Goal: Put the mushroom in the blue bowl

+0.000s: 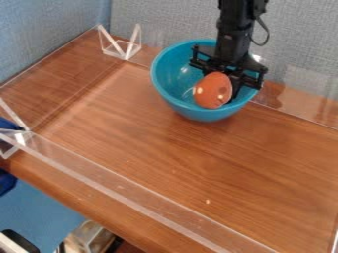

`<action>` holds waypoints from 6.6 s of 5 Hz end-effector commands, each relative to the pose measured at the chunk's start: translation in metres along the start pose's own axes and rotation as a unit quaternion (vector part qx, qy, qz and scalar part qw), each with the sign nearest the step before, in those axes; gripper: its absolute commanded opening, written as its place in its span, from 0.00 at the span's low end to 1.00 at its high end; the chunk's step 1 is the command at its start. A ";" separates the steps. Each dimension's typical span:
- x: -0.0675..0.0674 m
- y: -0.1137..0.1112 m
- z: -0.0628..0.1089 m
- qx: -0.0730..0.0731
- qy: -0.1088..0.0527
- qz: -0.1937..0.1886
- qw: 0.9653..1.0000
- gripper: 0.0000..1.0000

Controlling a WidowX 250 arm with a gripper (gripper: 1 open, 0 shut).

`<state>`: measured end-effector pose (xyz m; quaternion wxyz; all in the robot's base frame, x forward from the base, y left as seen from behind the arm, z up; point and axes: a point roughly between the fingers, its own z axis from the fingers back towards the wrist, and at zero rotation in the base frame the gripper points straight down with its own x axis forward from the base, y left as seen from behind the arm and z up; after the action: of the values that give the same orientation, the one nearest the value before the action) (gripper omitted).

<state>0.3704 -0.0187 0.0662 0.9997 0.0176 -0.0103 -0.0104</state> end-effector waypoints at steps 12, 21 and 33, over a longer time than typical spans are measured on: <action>0.026 0.028 -0.023 0.003 0.023 0.018 1.000 1.00; 0.025 0.045 -0.014 0.019 0.056 0.025 0.998 1.00; 0.019 0.037 0.024 0.038 0.041 0.047 0.997 1.00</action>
<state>0.3805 0.0204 0.0626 0.9948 0.0560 0.0740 0.0409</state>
